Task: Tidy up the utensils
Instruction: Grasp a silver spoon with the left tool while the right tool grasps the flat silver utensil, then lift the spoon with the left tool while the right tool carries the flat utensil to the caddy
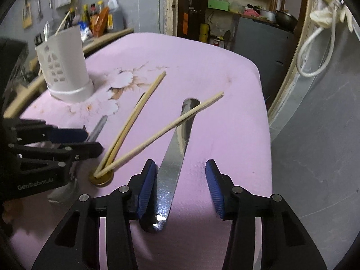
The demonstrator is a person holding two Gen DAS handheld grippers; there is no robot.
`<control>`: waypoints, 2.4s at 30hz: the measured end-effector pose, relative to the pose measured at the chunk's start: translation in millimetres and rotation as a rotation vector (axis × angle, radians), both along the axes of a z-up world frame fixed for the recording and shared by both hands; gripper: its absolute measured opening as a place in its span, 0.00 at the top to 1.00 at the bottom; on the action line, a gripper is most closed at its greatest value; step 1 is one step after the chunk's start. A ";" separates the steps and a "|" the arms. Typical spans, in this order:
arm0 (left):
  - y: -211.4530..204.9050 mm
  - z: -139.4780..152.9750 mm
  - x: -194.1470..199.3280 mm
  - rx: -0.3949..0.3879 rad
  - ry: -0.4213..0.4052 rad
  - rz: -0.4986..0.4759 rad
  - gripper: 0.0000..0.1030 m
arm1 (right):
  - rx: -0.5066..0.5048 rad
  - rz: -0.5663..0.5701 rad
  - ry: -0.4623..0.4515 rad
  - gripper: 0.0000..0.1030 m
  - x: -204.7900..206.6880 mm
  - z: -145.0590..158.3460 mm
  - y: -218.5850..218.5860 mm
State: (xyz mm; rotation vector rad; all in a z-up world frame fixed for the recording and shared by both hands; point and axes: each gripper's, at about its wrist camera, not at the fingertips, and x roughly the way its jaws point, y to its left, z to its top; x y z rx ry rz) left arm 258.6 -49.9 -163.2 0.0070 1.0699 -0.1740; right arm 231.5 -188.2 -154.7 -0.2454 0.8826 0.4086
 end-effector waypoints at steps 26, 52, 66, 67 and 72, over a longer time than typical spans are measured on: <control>54.4 11.2 -17.1 0.023 0.004 0.093 0.82 | 0.021 -0.096 0.110 0.71 0.7 3.4 -8.2; 88.5 42.2 -75.3 -0.116 -0.080 0.144 0.95 | 0.138 -0.036 0.221 0.98 -3.6 22.6 -11.6; 75.0 52.1 -82.7 -0.162 -0.134 0.168 0.96 | 0.173 -0.047 0.240 0.77 -6.9 13.1 -3.5; 74.0 49.0 -80.3 -0.163 -0.130 0.174 0.96 | 0.158 -0.039 0.234 0.77 -7.0 13.2 -0.9; 74.8 48.1 -83.3 -0.169 -0.128 0.192 0.99 | -0.005 0.032 0.201 0.79 2.1 2.2 26.7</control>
